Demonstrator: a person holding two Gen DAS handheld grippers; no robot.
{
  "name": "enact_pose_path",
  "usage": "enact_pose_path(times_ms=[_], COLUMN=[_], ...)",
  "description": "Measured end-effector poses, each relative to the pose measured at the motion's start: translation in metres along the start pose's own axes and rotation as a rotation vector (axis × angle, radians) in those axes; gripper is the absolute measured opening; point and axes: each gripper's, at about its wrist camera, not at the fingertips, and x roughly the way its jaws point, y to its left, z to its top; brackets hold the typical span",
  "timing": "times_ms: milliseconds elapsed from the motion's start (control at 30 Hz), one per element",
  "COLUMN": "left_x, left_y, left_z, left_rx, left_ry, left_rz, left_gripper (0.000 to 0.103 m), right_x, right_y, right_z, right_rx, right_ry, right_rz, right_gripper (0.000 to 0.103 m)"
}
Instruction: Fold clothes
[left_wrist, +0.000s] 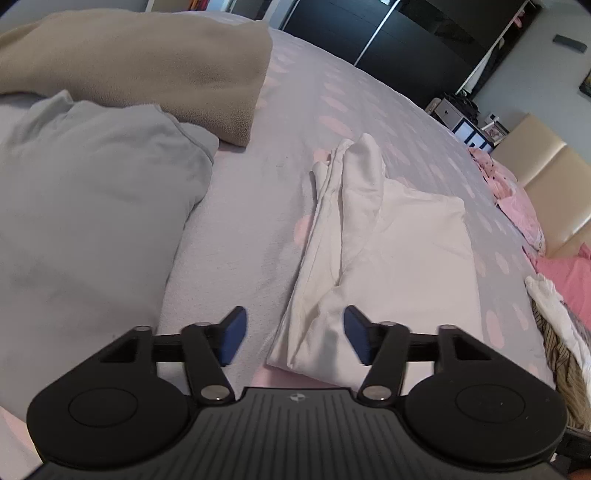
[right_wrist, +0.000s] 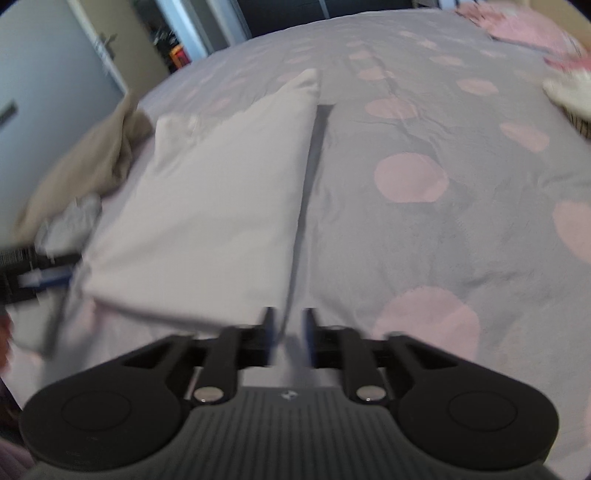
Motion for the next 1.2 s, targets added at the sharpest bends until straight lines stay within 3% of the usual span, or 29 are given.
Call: enact_pose_path(times_ms=[200, 367, 533, 633, 767, 967, 1200], left_x=[0.022, 0.033, 0.041, 0.041, 0.031, -0.004, -0.039], left_y=[0.000, -0.001, -0.003, -0.004, -0.009, -0.035, -0.075], left_z=[-0.007, -0.009, -0.008, -0.006, -0.002, -0.006, -0.051], left_rx=[-0.028, -0.013, 0.019, 0.025, 0.029, 0.043, 0.128], left_ry=[0.075, 0.078, 0.070, 0.065, 0.058, 0.107, 0.225], left_rz=[-0.029, -0.035, -0.032, -0.037, -0.050, -0.086, -0.068], left_gripper=[0.054, 0.051, 0.032, 0.020, 0.011, 0.009, 0.008], right_x=[0.017, 0.044, 0.049, 0.052, 0.055, 0.004, -0.055], right_y=[-0.014, -0.027, -0.026, -0.025, -0.024, -0.035, -0.047], right_z=[0.012, 0.010, 0.013, 0.015, 0.018, 0.008, -0.002], right_rx=[0.157, 0.282, 0.320, 0.342, 0.370, 0.368, 0.365], right_ry=[0.011, 0.057, 0.060, 0.063, 0.067, 0.109, 0.158], right_rz=[0.110, 0.176, 0.208, 0.227, 0.251, 0.231, 0.207], right_gripper=[0.039, 0.039, 0.033, 0.020, 0.012, 0.009, 0.009])
